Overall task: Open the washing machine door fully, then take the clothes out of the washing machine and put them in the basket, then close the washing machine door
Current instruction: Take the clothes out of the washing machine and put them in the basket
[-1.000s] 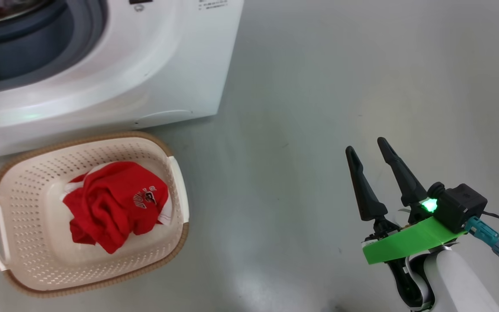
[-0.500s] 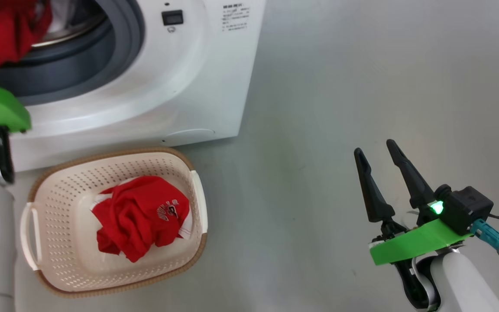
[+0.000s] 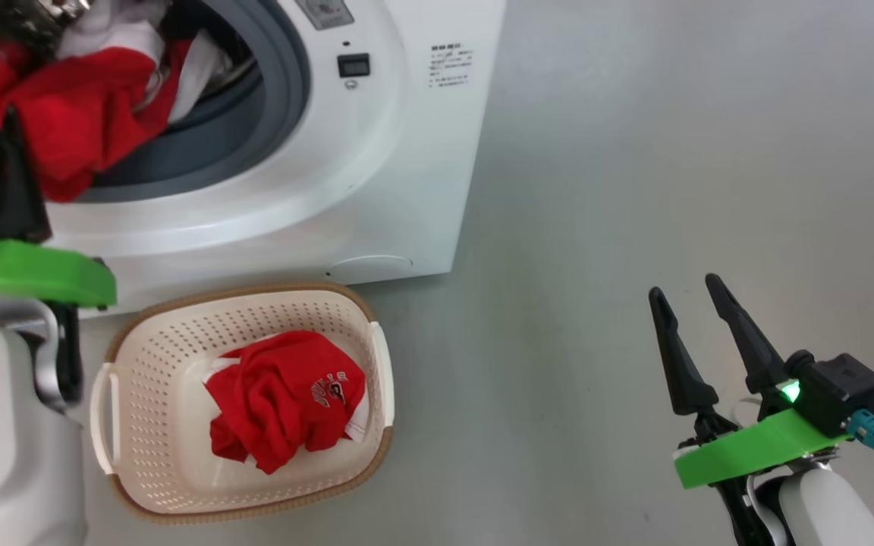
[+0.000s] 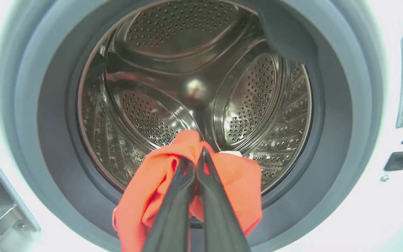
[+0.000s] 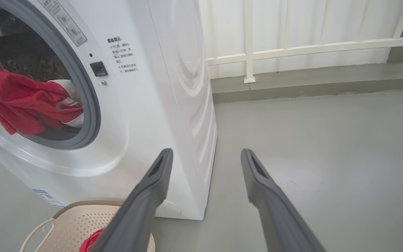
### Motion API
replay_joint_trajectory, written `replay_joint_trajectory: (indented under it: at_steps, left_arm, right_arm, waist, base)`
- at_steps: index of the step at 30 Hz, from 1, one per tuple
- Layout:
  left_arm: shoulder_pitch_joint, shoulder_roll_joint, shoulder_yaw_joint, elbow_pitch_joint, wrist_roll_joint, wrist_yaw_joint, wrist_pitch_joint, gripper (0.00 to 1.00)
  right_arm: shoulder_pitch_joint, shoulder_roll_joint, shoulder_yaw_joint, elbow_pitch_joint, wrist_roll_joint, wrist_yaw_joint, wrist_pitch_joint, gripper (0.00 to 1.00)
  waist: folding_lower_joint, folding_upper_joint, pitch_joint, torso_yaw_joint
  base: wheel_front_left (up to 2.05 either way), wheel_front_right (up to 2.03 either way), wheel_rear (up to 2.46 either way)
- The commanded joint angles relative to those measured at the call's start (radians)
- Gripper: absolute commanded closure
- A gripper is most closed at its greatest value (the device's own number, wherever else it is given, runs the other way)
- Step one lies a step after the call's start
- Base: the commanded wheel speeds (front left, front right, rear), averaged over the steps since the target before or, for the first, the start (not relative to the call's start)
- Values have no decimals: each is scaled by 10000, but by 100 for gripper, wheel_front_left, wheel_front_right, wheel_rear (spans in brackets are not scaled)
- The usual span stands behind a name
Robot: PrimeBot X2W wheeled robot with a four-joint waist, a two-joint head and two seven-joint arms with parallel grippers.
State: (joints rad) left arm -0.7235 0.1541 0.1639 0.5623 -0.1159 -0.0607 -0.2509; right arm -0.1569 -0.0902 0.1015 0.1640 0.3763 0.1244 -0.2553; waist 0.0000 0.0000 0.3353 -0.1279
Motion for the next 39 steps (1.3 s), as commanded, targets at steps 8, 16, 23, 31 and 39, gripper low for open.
replay_joint_trajectory:
  at_steps: [8, 16, 23, 31, 39]
  left_arm:
    - [1339, -193, 539, -2329, 144, -306, -108, 100]
    - [2213, -562, 622, -4098, 191, -454, -108, 100]
    - [3091, -865, 490, -5720, 236, -491, -108, 100]
    - [4179, -1007, 128, -5484, 194, -280, -108, 100]
    - [4170, -1030, -152, -3299, 222, -233, -108, 100]
  right_arm:
    - [312, -148, -128, -359, -97, 63, -65, 0]
    - [425, -216, -270, -450, -119, 63, -65, 0]
    - [422, -220, -353, -532, -168, 63, -65, 0]
    - [164, -152, -295, -572, -183, 63, -65, 0]
    - [-144, -92, -286, -608, -206, 63, -65, 0]
  waist:
    - [0, 0, -352, 341]
    - [0, 0, -355, 496]
    - [0, 0, -161, 590]
    - [0, 0, 336, 529]
    - [0, 0, 1017, 461]
  base:
    - [0, 0, 0]
    - [0, 0, 0]
    - [0, 0, 0]
    - [0, 0, 0]
    - [0, 0, 0]
